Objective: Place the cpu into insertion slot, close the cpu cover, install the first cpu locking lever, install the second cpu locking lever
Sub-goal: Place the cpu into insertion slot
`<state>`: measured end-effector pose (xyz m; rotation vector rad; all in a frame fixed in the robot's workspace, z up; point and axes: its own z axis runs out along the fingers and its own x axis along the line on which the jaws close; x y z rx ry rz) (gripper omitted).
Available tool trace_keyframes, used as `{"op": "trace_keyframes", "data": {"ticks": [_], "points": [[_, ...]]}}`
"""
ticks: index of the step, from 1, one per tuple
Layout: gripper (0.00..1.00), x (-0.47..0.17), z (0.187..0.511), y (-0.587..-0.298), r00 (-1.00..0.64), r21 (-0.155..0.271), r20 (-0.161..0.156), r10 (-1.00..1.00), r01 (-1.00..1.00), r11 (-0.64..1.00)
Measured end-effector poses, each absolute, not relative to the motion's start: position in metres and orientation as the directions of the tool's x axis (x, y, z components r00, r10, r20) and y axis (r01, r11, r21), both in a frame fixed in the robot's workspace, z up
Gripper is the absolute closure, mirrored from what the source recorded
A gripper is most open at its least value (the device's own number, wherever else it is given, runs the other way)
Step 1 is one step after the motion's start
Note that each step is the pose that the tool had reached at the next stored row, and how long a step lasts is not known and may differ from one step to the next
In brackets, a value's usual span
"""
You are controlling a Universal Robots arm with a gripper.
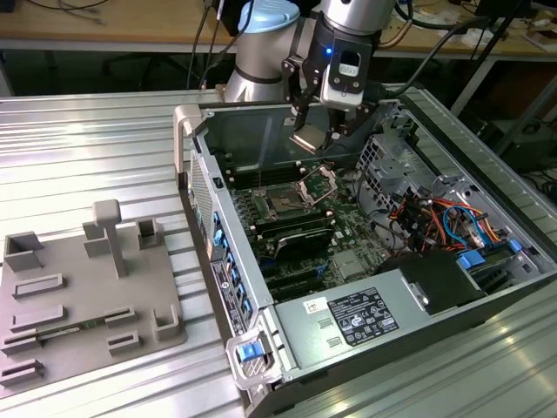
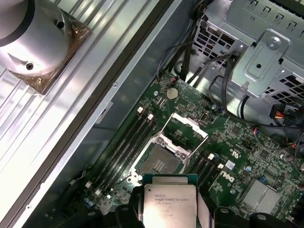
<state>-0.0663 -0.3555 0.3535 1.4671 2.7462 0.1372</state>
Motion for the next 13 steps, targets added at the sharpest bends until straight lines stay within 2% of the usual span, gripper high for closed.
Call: {"op": "trace_keyframes", "data": {"ticks": [13], "points": [[0.45, -0.0728, 0.3516, -0.3555, -0.469, 0.089, 0.019, 0.883, 0.881, 0.466]]}}
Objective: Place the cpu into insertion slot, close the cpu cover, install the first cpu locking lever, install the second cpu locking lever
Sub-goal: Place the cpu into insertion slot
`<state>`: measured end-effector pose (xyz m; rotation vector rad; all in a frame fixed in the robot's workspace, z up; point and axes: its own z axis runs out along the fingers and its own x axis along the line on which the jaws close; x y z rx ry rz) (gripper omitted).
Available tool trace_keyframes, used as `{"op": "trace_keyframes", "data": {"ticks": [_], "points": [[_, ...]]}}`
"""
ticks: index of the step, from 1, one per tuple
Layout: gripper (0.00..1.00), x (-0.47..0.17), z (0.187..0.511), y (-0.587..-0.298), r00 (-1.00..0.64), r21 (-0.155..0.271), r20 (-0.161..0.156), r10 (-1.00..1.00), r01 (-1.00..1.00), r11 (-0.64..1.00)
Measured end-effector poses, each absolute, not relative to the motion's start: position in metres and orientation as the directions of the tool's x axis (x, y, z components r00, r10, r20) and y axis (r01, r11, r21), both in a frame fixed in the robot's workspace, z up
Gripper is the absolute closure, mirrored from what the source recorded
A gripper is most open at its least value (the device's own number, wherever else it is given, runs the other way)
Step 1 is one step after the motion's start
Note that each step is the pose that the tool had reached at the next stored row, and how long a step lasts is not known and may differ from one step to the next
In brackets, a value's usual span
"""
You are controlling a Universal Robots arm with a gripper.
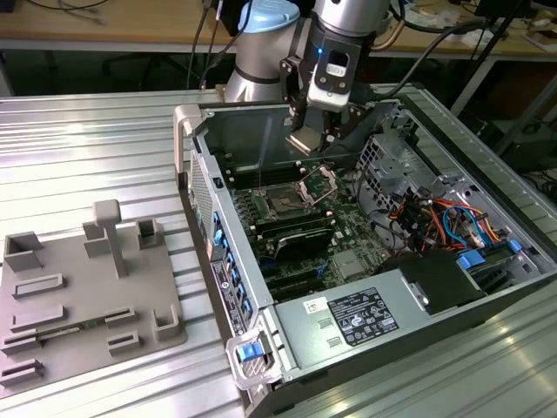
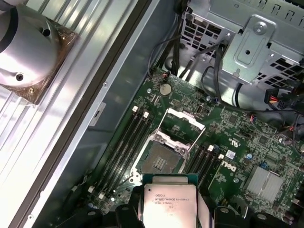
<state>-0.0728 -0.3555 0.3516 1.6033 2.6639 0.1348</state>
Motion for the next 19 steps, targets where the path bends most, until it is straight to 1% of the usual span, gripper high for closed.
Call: {"op": "trace_keyframes", "data": {"ticks": [19], "points": [[0.45, -0.0796, 0.3486, -0.3555, -0.329, 0.089, 0.019, 0.944, 0.941, 0.326]]}}
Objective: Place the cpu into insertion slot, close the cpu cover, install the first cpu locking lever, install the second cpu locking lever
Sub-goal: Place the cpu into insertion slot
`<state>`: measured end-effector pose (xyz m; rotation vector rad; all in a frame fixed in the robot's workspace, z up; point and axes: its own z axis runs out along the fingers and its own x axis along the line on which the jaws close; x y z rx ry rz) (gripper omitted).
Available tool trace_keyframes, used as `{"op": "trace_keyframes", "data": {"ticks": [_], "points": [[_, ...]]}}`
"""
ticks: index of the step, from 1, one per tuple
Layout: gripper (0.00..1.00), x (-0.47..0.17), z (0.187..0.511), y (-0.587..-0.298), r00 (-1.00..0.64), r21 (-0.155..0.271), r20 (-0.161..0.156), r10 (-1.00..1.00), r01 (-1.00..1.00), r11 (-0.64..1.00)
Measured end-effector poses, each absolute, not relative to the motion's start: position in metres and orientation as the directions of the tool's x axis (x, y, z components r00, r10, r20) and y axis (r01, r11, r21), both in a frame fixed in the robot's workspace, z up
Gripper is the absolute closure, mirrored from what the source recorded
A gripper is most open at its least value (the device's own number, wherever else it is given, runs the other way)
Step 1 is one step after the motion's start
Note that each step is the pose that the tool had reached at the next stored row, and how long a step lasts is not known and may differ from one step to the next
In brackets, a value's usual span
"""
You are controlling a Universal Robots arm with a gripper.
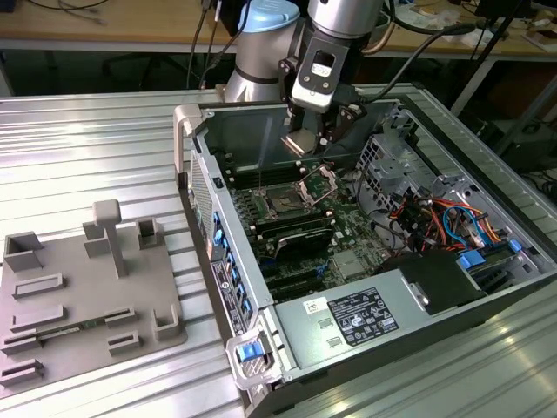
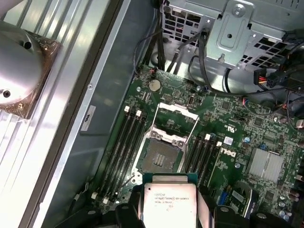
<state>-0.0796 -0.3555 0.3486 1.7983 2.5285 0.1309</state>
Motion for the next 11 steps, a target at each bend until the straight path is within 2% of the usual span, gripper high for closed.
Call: {"op": "trace_keyframes", "data": {"ticks": [11], "points": [[0.45, -0.08, 0.3445, -0.3555, -0.242, 0.089, 0.019, 0.97, 0.967, 0.239]]}}
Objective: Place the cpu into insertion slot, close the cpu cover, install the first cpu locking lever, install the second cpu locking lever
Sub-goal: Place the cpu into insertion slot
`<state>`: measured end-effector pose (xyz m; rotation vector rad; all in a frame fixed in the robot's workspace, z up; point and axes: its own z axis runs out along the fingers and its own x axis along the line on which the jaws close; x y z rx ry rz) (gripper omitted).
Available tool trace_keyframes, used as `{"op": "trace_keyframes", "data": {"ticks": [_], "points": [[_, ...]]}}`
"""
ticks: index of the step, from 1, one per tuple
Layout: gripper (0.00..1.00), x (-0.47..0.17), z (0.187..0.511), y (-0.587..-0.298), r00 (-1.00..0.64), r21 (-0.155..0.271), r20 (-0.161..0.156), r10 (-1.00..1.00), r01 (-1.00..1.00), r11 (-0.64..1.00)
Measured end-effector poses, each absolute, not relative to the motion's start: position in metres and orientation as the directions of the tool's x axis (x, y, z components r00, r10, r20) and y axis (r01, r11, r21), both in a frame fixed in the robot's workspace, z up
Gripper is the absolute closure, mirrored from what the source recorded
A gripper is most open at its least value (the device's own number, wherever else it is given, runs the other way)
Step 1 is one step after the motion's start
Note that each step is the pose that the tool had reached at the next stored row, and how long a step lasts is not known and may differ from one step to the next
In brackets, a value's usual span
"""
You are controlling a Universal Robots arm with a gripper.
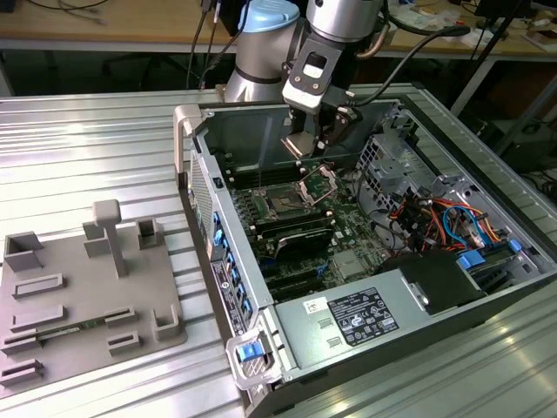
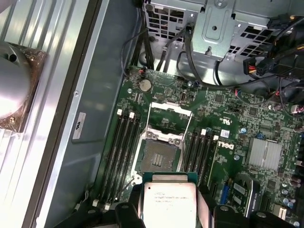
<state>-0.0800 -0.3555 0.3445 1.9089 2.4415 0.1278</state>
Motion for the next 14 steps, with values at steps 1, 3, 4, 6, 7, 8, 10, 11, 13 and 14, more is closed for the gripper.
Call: {"op": "trace_keyframes", "data": {"ticks": [1, 3, 4, 6, 7, 8, 10, 11, 13, 14], "points": [[0.45, -0.08, 0.3443, -0.3555, -0.238, 0.089, 0.019, 0.971, 0.968, 0.236], [0.45, -0.0801, 0.344, -0.3555, -0.227, 0.089, 0.019, 0.974, 0.97, 0.224], [0.45, -0.0801, 0.3439, -0.3555, -0.224, 0.089, 0.019, 0.974, 0.971, 0.221], [0.45, -0.0801, 0.3439, -0.3555, -0.221, 0.089, 0.019, 0.975, 0.972, 0.218], [0.45, -0.0801, 0.3438, -0.3555, -0.22, 0.089, 0.019, 0.975, 0.972, 0.218], [0.45, -0.0801, 0.3438, -0.3555, -0.22, 0.089, 0.019, 0.975, 0.972, 0.218], [0.45, -0.0801, 0.3438, -0.3555, -0.22, 0.089, 0.019, 0.975, 0.972, 0.218], [0.45, -0.0801, 0.3438, -0.3555, -0.22, 0.089, 0.019, 0.975, 0.972, 0.218], [0.45, -0.0801, 0.3438, -0.3555, -0.22, 0.089, 0.019, 0.975, 0.972, 0.217], [0.45, -0.0801, 0.3438, -0.3555, -0.22, 0.089, 0.019, 0.975, 0.972, 0.217]]}}
